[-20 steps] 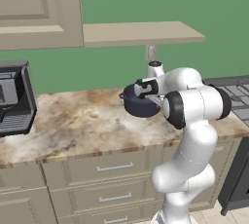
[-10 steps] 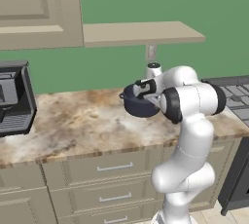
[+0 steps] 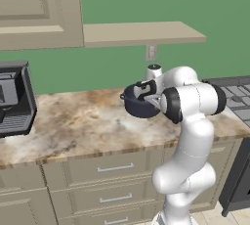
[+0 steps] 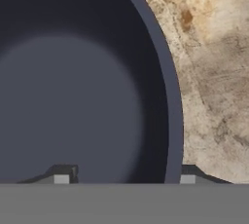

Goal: Pick the kettle from the cabinet and place it on a stove burner. Then pick the pot from the counter and place it on another stove burner. Finally, turn both burners on.

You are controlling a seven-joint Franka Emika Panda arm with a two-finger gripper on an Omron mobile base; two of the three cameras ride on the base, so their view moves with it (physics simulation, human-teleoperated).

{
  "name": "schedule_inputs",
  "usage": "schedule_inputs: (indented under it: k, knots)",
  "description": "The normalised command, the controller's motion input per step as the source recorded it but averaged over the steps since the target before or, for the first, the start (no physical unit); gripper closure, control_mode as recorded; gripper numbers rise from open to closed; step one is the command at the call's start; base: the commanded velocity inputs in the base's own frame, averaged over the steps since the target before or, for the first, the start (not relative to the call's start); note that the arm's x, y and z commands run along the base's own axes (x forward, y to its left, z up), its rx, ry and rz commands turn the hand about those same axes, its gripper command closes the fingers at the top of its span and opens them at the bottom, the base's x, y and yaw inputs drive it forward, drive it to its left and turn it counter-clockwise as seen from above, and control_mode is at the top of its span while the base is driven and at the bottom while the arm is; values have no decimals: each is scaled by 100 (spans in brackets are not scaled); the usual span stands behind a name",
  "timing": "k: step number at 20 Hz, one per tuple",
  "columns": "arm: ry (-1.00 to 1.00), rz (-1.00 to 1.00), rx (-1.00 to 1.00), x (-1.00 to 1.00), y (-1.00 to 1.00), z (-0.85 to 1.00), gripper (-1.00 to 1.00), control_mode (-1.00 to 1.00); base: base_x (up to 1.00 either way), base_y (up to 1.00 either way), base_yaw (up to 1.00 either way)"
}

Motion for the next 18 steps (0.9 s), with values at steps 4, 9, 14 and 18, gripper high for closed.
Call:
schedule_inputs:
  k: [4, 9, 14, 18]
  knots:
    - [1, 0, 0, 0, 0, -4, 100, -100, 0, 0, 0]
    - [0, 0, 0, 0, 0, -3, 100, -100, 0, 0, 0]
    - [0, -3, 0, -22, -6, 14, 100, -100, 0, 0, 0]
    - [0, -5, 0, -34, -11, 26, 100, -100, 0, 0, 0]
